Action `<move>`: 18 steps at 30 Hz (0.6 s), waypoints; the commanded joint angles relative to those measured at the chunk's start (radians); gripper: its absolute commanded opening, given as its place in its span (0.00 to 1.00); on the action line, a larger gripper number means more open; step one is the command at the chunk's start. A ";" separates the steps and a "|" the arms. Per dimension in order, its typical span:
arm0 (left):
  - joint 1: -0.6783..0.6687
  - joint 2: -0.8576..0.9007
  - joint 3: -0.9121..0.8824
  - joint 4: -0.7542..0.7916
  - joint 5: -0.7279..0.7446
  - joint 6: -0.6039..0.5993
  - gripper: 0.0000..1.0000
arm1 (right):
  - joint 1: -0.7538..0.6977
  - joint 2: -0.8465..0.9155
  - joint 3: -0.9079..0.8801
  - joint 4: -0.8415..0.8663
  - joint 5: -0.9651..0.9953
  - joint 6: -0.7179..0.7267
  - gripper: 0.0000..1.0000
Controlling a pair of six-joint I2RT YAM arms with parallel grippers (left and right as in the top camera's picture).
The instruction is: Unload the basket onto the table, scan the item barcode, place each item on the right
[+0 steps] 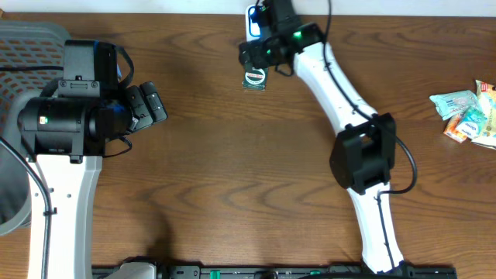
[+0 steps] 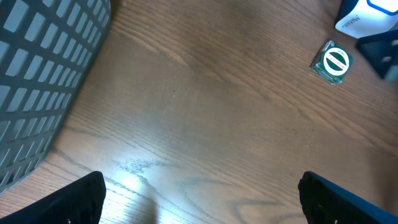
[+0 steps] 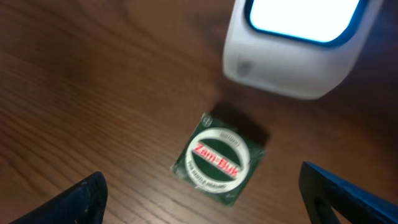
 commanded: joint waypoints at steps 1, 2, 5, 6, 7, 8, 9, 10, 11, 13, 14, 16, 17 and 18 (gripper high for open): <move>0.003 -0.005 0.002 -0.003 -0.013 -0.012 0.98 | 0.046 0.035 0.005 -0.018 0.181 0.130 0.93; 0.003 -0.005 0.002 -0.003 -0.013 -0.012 0.98 | 0.055 0.045 0.005 -0.020 0.224 0.174 0.94; 0.003 -0.005 0.002 -0.003 -0.013 -0.012 0.98 | 0.076 0.082 0.005 -0.013 0.261 0.277 0.97; 0.003 -0.005 0.002 -0.003 -0.013 -0.012 0.98 | 0.082 0.099 0.005 -0.005 0.261 0.299 0.97; 0.003 -0.005 0.002 -0.003 -0.013 -0.012 0.97 | 0.087 0.114 0.005 0.003 0.269 0.314 0.98; 0.003 -0.005 0.002 -0.003 -0.013 -0.012 0.98 | 0.091 0.130 0.005 0.011 0.284 0.325 0.99; 0.003 -0.005 0.002 -0.004 -0.013 -0.012 0.98 | 0.095 0.146 0.005 0.018 0.305 0.332 0.99; 0.003 -0.005 0.002 -0.003 -0.013 -0.012 0.97 | 0.097 0.159 0.005 0.021 0.329 0.342 0.99; 0.003 -0.005 0.002 -0.003 -0.013 -0.012 0.98 | 0.098 0.177 0.005 0.023 0.354 0.360 0.99; 0.003 -0.005 0.002 -0.004 -0.013 -0.012 0.98 | 0.098 0.199 0.005 0.022 0.372 0.368 0.99; 0.003 -0.005 0.002 -0.004 -0.013 -0.012 0.98 | 0.097 0.206 0.005 0.017 0.377 0.368 0.99; 0.003 -0.005 0.002 -0.004 -0.013 -0.012 0.98 | 0.089 0.214 0.005 0.003 0.376 0.368 0.99; 0.003 -0.005 0.002 -0.004 -0.013 -0.012 0.98 | 0.085 0.217 0.005 -0.002 0.377 0.368 0.97; 0.003 -0.005 0.002 -0.003 -0.013 -0.012 0.98 | 0.081 0.219 0.005 -0.003 0.376 0.368 0.94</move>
